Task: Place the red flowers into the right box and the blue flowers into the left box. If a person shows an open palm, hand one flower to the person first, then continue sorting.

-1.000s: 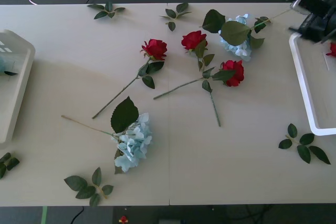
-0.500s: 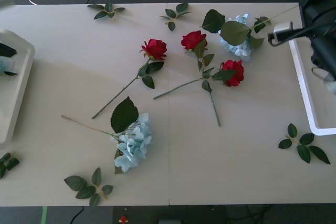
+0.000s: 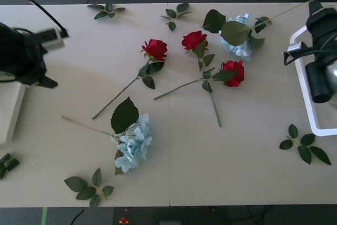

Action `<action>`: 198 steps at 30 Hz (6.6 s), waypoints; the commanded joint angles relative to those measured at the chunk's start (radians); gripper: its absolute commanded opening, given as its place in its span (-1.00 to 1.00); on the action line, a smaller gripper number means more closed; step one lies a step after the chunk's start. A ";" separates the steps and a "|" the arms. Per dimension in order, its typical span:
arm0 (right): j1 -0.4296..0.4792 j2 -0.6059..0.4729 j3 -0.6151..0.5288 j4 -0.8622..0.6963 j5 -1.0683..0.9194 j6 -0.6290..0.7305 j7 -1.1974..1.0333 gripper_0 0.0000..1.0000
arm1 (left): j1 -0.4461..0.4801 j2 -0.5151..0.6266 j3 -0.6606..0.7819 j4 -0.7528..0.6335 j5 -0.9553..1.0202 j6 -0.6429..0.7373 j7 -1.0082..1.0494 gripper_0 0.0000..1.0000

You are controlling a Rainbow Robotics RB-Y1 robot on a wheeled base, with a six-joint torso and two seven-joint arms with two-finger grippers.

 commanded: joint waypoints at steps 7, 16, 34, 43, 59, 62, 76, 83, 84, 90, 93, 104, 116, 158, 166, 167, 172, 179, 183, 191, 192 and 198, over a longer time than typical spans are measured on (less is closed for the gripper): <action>-0.148 0.175 0.099 0.171 0.037 0.017 -0.053 1.00 | 0.114 -0.118 -0.019 -0.029 0.004 -0.046 -0.097 1.00; -0.237 0.290 0.187 0.280 0.027 0.017 -0.086 1.00 | 0.275 -0.109 -0.163 -0.029 0.082 -0.252 -0.097 1.00; -0.373 0.425 0.230 0.513 0.024 0.012 -0.131 1.00 | 0.368 -0.049 -0.335 -0.055 0.097 -0.423 -0.097 1.00; -0.426 0.442 0.230 0.602 0.023 -0.017 -0.145 1.00 | 0.382 -0.019 -0.330 -0.053 0.097 -0.439 -0.097 1.00; -0.444 0.437 0.230 0.686 -0.060 -0.017 -0.169 1.00 | 0.419 -0.019 -0.376 -0.052 0.045 -0.560 -0.097 1.00; -0.444 0.437 0.230 0.694 -0.117 -0.020 -0.182 1.00 | 0.419 -0.020 -0.388 -0.052 0.040 -0.583 -0.097 1.00; -0.445 0.439 0.230 0.689 -0.273 -0.109 -0.206 0.97 | 0.418 -0.016 -0.461 0.010 0.034 -0.752 -0.097 -1.00; -0.447 0.442 0.230 0.669 -0.341 -0.135 -0.220 -1.00 | 0.418 -0.011 -0.462 0.036 0.047 -0.791 -0.097 -1.00; -0.445 0.442 0.230 0.668 -0.341 -0.135 -0.220 -1.00 | 0.418 -0.013 -0.462 0.040 0.056 -0.799 -0.097 -1.00; -0.447 0.442 0.230 0.651 -0.341 -0.135 -0.231 -1.00 | 0.416 0.004 -0.459 0.045 0.137 -0.871 -0.097 -1.00; -0.447 0.442 0.230 0.649 -0.341 -0.135 -0.234 -1.00 | 0.407 0.021 -0.447 0.040 0.234 -0.893 -0.097 -1.00; -0.447 0.434 0.230 0.634 -0.339 -0.135 -0.246 -1.00 | 0.290 0.061 -0.370 0.033 0.593 -0.891 -0.097 -1.00; -0.438 0.269 0.230 0.415 -0.549 -0.085 -0.251 -1.00 | 0.082 0.207 -0.275 0.033 0.758 -0.891 -0.097 -1.00; 0.400 -0.035 -0.953 -0.849 -2.732 0.733 -0.585 -1.00 | -0.018 0.711 -0.117 1.019 0.921 -0.814 0.230 -1.00; 0.280 0.066 -0.729 -0.877 -2.835 0.617 -0.525 -1.00 | 0.068 0.655 -0.117 1.071 0.926 -0.819 0.224 -1.00; 0.246 0.088 -0.686 -0.877 -2.800 0.595 -0.487 -1.00 | 0.085 0.636 -0.117 1.071 0.927 -0.821 0.224 -1.00; 0.122 0.177 -0.542 -0.826 -2.702 0.534 -0.381 -1.00 | 0.135 0.553 -0.119 1.070 0.964 -0.868 0.222 -1.00; 0.001 0.282 -0.412 -0.716 -2.622 0.478 -0.182 -1.00 | 0.169 0.417 -0.119 1.071 0.968 -1.048 0.209 -1.00; -0.025 0.312 -0.364 -0.658 -2.623 0.440 -0.094 -1.00 | 0.169 0.366 -0.128 1.071 0.968 -1.129 0.212 -1.00; -0.025 0.299 -0.255 -0.636 -2.697 0.320 -0.056 -1.00 | 0.171 0.306 -0.178 1.071 1.024 -1.246 0.210 -1.00; -0.025 0.299 -0.240 -0.635 -2.702 0.302 -0.054 -1.00 | 0.169 0.303 -0.178 1.070 1.038 -1.246 0.209 -1.00; -0.025 0.298 -0.218 -0.636 -2.715 0.254 -0.053 -1.00 | 0.169 0.305 -0.178 1.045 1.056 -1.284 0.203 1.00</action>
